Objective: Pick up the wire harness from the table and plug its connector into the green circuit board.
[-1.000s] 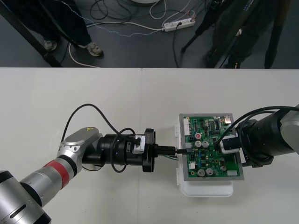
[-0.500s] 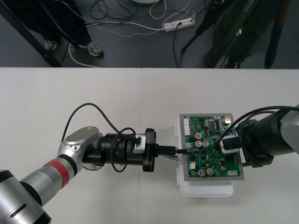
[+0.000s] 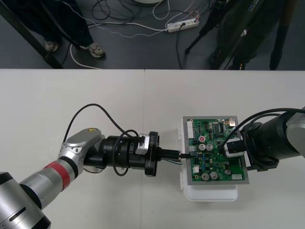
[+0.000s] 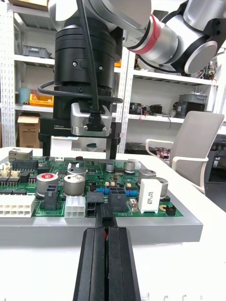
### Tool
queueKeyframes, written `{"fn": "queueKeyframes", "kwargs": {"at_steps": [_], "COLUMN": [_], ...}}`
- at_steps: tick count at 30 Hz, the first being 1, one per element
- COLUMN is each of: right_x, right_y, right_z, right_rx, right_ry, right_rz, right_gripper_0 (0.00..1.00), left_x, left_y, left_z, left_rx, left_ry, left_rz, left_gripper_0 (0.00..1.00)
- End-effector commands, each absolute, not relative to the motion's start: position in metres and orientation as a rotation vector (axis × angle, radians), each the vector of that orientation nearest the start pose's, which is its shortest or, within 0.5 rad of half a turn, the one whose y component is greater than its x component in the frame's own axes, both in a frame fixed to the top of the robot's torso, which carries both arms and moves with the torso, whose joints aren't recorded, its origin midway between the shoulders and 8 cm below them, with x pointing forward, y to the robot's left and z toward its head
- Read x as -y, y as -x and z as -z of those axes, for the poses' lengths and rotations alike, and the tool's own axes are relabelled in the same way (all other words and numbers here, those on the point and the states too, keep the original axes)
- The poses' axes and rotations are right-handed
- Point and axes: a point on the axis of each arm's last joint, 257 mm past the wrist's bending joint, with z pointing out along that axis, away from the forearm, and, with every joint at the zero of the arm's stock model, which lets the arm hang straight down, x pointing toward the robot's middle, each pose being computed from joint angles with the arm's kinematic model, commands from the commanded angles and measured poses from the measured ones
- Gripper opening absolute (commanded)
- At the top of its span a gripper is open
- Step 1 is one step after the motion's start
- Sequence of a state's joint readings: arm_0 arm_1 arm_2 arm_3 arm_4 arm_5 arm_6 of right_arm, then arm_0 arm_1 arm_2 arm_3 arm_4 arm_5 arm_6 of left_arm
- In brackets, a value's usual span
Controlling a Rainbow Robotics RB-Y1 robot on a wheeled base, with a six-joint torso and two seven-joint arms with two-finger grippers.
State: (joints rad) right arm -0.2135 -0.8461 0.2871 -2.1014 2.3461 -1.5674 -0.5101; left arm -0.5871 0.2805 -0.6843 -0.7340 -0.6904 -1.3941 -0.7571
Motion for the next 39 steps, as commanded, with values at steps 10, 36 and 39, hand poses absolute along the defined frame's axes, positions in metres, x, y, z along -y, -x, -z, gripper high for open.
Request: {"fn": "queueKeyframes", "kwargs": {"at_steps": [10, 36, 39], "right_x": [0.241, 0.242, 0.241], "right_y": [-0.376, -0.378, -0.377], "right_z": [0.269, 0.269, 0.269], "right_rx": [-1.876, -1.881, -1.88], "right_ry": [2.098, 2.092, 2.094], "right_rz": [0.24, 0.249, 0.247], "right_gripper_0": [1.0, 1.0, 1.0], "left_x": [0.038, 0.014, 0.014], "left_y": [-0.365, -0.364, -0.364], "left_z": [0.226, 0.22, 0.221], "left_rx": [-0.893, -0.938, -0.943], "left_ry": [-1.383, -1.375, -1.383], "left_rz": [1.125, 1.092, 1.065], "left_gripper_0": [0.0, 0.0, 0.0]}}
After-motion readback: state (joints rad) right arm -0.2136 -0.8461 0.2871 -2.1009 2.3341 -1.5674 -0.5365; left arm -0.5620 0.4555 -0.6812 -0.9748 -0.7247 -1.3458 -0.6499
